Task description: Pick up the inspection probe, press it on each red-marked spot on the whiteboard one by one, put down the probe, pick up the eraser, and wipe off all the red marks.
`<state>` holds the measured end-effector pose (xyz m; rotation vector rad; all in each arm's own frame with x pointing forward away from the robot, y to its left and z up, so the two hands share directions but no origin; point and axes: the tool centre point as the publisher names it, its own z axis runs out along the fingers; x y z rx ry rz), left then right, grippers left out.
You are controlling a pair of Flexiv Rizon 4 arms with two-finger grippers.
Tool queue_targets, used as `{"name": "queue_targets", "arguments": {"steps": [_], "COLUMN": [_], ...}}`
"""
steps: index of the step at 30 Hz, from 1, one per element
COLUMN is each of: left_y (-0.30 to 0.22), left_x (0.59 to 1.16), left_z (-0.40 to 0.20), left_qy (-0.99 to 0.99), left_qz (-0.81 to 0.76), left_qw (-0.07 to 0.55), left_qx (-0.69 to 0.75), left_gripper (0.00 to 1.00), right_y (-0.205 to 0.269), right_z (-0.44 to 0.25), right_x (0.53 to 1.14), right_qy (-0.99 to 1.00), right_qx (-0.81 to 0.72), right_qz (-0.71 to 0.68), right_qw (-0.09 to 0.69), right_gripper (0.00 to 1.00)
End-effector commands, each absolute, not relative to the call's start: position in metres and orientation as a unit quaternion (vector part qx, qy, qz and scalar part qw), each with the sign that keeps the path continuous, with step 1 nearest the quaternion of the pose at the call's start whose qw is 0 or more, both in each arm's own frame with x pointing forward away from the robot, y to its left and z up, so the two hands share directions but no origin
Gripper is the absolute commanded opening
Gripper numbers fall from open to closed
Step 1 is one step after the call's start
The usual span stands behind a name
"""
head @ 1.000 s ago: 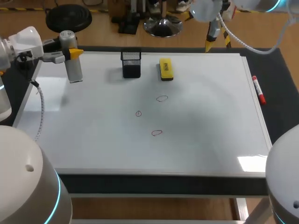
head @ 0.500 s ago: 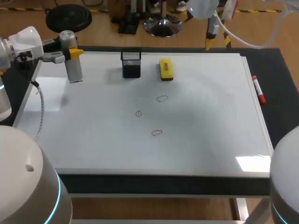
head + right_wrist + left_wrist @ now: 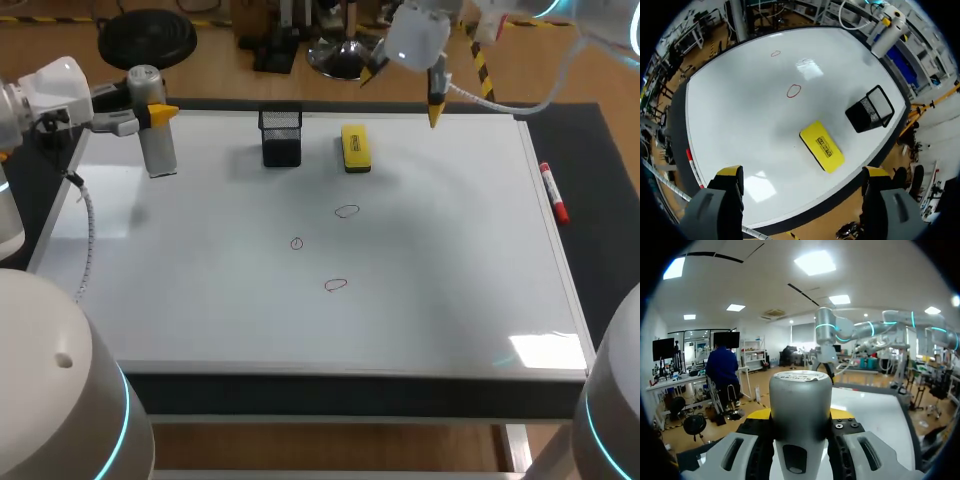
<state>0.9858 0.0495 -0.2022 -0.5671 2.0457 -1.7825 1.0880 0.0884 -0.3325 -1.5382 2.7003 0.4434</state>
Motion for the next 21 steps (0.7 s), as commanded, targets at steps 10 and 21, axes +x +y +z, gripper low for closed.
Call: {"name": "queue_targets", "arguments": {"steps": [10, 21], "left_y": [0.049, 0.049], "left_x": [0.985, 0.985], "left_z": [-0.202, -0.202], "left_qy": [0.724, 0.724], "left_qz": [-0.632, -0.632], "left_qw": [0.186, 0.186], "left_qx": [-0.202, -0.202], "left_gripper": [0.00, 0.00], "right_y": [0.113, 0.126], "right_z": [-0.361, -0.376], "right_x": [1.083, 1.083], "right_qy": [0.712, 0.683], "right_qx": [-0.698, -0.729], "right_qz": [0.045, 0.023], "right_qw": [-0.063, -0.052], "right_gripper": [1.00, 1.00]}}
